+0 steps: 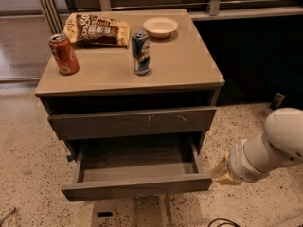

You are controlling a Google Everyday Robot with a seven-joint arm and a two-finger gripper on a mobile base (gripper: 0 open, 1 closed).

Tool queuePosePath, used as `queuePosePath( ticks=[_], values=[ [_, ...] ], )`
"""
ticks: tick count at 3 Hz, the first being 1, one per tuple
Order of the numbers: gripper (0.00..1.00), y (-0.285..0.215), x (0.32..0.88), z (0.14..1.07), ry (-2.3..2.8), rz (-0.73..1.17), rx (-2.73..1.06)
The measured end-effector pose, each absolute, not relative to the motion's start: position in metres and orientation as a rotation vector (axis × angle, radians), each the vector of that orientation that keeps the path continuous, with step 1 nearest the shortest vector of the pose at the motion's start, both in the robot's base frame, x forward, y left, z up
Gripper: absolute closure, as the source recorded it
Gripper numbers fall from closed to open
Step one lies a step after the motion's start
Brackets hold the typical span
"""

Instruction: Close middle drawer

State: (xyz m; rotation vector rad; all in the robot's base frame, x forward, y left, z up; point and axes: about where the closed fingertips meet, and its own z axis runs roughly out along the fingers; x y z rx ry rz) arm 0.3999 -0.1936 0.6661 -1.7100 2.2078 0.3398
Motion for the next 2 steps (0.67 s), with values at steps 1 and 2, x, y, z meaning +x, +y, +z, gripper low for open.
queuePosePath(
  ticks=[1, 2],
  values=[
    [1.00, -0.188, 0.389, 0.596, 2.139, 0.359, -1.719],
    [1.00, -0.188, 0.404, 0.591, 2.119, 0.313, -1.679]
  ],
)
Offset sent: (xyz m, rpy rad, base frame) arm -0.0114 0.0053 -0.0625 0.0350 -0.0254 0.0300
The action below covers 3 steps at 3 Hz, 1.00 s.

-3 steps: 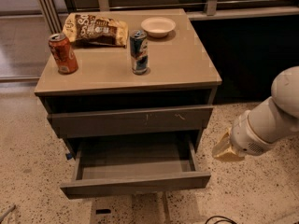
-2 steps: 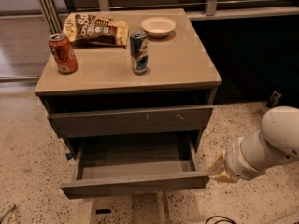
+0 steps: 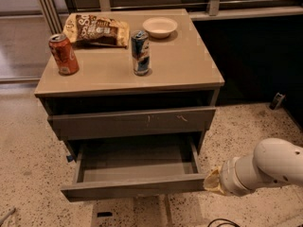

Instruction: Close middle drawer

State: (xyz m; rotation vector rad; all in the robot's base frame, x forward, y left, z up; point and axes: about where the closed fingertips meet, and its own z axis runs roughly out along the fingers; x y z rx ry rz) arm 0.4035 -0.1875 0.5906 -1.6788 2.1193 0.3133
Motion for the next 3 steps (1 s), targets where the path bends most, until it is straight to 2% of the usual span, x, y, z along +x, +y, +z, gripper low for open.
queuePosePath(
  ticks=[1, 3],
  values=[
    [1.00, -0.188, 0.404, 0.591, 2.119, 0.313, -1.679],
    [1.00, -0.151, 0.412, 0.505, 1.963, 0.284, -1.694]
  ],
)
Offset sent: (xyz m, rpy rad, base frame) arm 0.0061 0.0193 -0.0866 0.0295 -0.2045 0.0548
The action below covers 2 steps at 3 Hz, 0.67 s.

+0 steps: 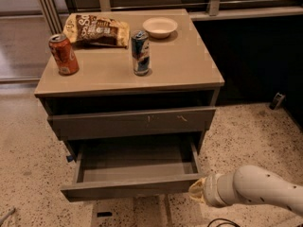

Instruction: Close middle drawer

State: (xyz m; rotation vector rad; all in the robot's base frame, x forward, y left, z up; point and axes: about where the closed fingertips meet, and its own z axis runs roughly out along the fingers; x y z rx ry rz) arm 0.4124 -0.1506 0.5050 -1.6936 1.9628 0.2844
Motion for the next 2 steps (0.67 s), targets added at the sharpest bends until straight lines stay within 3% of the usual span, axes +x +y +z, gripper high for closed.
queuePosePath(
  ticks=[2],
  values=[
    [1.00, -0.099, 0.424, 0.406, 1.907, 0.430, -1.743]
  ],
)
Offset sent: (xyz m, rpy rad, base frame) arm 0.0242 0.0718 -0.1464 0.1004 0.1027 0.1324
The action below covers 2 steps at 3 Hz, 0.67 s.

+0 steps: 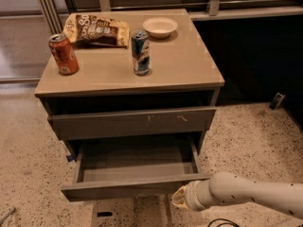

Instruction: Close middle drawer

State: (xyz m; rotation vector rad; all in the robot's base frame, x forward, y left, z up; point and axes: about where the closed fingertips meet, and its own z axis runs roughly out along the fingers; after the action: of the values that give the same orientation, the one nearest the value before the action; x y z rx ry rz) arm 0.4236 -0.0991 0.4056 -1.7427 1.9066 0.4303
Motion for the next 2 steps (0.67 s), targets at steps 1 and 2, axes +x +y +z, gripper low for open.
queuePosePath(
  ticks=[1, 2],
  values=[
    [1.00, -0.0981, 0.4230, 0.4028, 1.903, 0.407, -1.749],
    [1.00, -0.0952, 0.4275, 0.3986, 1.853, 0.328, -1.739]
  ],
)
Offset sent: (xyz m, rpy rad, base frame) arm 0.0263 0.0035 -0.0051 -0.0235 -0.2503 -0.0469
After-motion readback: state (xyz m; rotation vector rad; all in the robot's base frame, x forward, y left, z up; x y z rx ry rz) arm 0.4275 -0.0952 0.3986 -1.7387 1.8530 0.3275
